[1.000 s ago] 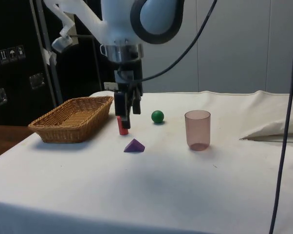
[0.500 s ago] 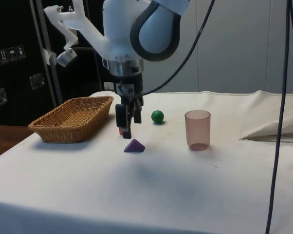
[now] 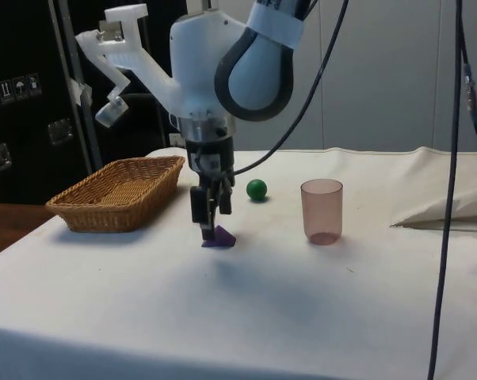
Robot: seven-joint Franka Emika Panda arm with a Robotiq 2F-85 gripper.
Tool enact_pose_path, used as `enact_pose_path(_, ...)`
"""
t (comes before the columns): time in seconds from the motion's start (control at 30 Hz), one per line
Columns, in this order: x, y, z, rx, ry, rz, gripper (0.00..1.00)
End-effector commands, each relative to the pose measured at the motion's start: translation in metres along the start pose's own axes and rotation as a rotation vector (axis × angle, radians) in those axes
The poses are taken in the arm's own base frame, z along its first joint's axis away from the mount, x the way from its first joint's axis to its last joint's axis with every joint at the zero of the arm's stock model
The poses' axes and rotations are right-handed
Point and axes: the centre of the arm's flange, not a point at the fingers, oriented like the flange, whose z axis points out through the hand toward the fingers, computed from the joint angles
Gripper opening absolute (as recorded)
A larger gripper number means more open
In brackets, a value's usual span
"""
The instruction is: Pick up the triangular block and place it into the basket.
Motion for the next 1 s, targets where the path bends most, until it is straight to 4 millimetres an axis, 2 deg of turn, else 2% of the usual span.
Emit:
enact_pose_path(0.0, -0.001, 0.0, 0.002, -0.001, -0.002, 0.0, 1.0)
enact_pose_path(0.1, 0.0, 0.0, 0.008, 0.0, 0.005, 0.0, 0.95)
enact_pose_path(0.3, -0.001, 0.0, 0.009, -0.002, -0.002, -0.001, 0.62)
enact_pose_path(0.33, 0.0, 0.0, 0.01, -0.001, 0.003, 0.0, 0.62)
enact_pose_path(0.37, 0.0, 0.0, 0.011, -0.001, 0.003, 0.0, 0.52)
enact_pose_path(0.5, 0.0, 0.0, 0.011, -0.001, 0.003, 0.0, 0.33)
enact_pose_path(0.63, 0.0, 0.0, 0.011, -0.001, 0.003, 0.0, 0.33)
enact_pose_path(0.87, 0.003, 0.002, -0.011, -0.004, 0.015, -0.009, 0.33)
enact_pose_path(0.9, 0.004, 0.0, -0.007, 0.001, 0.014, -0.005, 0.33)
enact_pose_path(0.97, 0.004, 0.002, -0.021, -0.004, 0.016, -0.008, 0.33)
